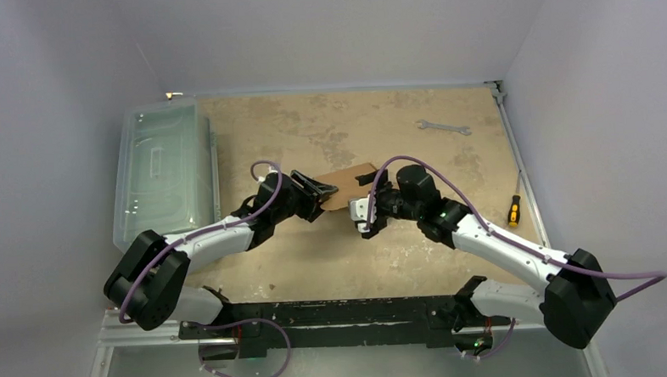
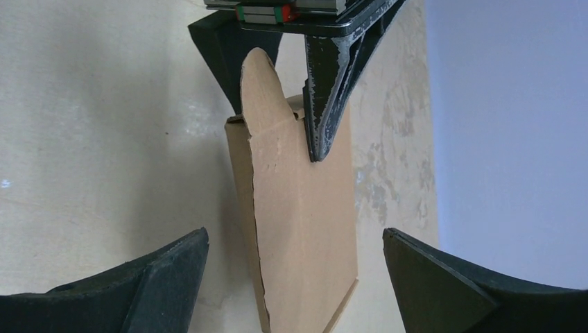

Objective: Fold the paper box

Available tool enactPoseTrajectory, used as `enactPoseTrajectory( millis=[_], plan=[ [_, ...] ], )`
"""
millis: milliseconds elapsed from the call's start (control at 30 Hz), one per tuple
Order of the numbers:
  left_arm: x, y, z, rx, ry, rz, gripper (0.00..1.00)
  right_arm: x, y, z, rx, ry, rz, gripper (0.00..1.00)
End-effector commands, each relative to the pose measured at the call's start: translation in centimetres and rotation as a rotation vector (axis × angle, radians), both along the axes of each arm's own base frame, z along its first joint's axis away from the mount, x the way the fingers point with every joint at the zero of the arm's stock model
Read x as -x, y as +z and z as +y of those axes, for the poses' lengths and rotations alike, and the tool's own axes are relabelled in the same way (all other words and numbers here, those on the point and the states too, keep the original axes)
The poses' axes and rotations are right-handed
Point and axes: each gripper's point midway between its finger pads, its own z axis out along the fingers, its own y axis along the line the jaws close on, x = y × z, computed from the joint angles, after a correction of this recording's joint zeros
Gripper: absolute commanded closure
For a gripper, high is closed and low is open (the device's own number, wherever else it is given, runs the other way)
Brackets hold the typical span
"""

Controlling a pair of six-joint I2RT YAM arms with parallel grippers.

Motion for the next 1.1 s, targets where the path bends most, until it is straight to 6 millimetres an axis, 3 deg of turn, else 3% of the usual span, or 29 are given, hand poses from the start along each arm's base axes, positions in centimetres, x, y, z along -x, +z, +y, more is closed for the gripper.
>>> enactPoseTrajectory(
  millis=[0, 300, 733, 1067],
  plan=[
    [-1.4, 2.2, 0.0, 0.08, 0.074, 0.013, 1.0, -1.5, 0.8, 0.3, -0.039, -0.047, -0.081, 0.01],
    [-1.4, 2.8, -0.4, 0.124, 0.072, 0.014, 1.0, -2.0, -1.2, 1.5, -0.001, -0.063, -0.155, 0.01],
    [-1.1, 3.2, -0.7, 0.161, 0.056, 0.014, 1.0, -3.6, -1.2, 1.9, -0.019, -0.147, -0.297, 0.02],
    [-0.8, 3.2, -1.1, 0.18, 0.029, 0.013, 1.0, -3.6, -1.2, 2.3, -0.035, -0.14, -0.284, 0.26]
  ],
)
